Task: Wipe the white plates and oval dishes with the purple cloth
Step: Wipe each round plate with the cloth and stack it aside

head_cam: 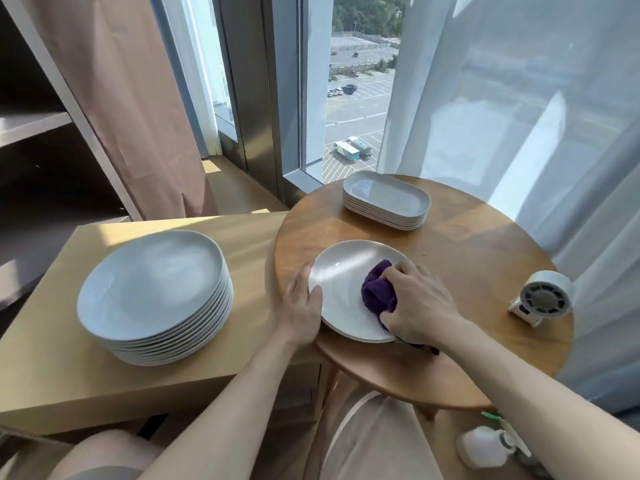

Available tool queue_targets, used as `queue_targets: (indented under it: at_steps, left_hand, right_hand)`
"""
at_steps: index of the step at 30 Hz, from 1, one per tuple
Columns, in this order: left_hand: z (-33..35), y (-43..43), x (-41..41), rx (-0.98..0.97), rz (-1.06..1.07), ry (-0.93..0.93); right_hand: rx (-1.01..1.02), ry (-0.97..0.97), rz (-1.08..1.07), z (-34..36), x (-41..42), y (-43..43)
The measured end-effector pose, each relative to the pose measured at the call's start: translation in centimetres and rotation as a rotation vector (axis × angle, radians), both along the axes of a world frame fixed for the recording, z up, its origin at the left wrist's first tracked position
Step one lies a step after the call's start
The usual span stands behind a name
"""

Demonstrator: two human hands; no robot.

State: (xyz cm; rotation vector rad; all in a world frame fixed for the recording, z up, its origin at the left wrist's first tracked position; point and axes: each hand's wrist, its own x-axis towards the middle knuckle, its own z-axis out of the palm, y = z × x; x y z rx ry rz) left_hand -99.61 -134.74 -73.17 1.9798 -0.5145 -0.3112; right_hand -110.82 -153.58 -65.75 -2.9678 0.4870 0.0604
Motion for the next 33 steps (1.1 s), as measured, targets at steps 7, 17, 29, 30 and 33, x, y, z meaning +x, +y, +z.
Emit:
queue_targets:
  at_steps: [7, 17, 29, 30, 33]
  left_hand:
    - [-0.1, 0.1, 0.3, 0.044, 0.003, -0.012]
    - [-0.3, 0.1, 0.1, 0.019, 0.010, -0.054]
    - [-0.5, 0.1, 0.3, 0.040, -0.005, -0.041]
    - [-0.5, 0.1, 0.3, 0.041, -0.003, -0.038]
    - [-0.6, 0.1, 0.4, 0.043, 0.007, -0.037]
  right_hand:
    - [-0.119, -0.102, -0.074, -1.0, 4.5, -0.7]
    - [0.249, -0.227, -0.051, -2.2, 7.0, 3.8]
    - [0.308, -0.090, -0.025, -0.9, 1.8, 4.8]
    - [0.323, -0.085, -0.037, -0.6, 1.6, 4.6]
    - [0.369, -0.118, -0.079, -0.1, 0.8, 3.9]
